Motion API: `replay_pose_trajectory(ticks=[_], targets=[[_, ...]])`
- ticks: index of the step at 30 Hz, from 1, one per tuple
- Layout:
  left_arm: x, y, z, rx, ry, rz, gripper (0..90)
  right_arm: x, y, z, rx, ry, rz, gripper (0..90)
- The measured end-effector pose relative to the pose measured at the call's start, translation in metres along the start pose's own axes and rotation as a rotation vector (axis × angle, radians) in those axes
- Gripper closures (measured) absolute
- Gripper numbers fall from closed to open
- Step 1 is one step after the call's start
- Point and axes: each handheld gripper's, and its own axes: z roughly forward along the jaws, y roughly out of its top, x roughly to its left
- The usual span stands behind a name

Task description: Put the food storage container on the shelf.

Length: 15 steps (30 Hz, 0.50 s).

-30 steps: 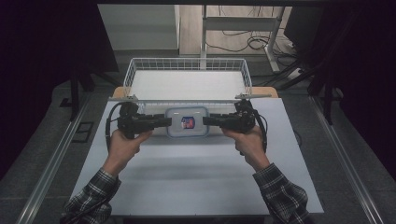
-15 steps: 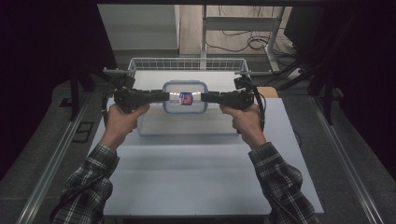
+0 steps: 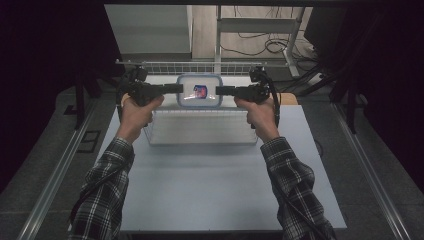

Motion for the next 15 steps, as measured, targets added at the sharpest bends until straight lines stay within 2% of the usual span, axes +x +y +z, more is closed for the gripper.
replay_pose_trajectory(ticks=[5,11,12,14,15], targets=[[0.009,-0.002,0.005,-0.009,0.000,-0.024,56.3,-0.009,0.001,0.006,0.013,-0.006,0.026,57.5],[0.010,0.000,0.008,-0.030,0.017,-0.022,55.5,-0.016,0.002,0.009,-0.005,-0.003,0.058,56.1],[0.010,0.001,0.008,-0.025,0.022,-0.013,55.5,-0.016,0.002,0.009,-0.005,-0.003,0.058,56.1],[0.009,0.002,0.009,-0.010,0.041,0.001,55.2,-0.016,0.003,0.010,0.001,-0.037,0.037,58.7],[0.009,0.002,0.010,0.000,0.050,0.005,54.5,-0.016,0.003,0.010,0.005,-0.033,0.030,57.9]])
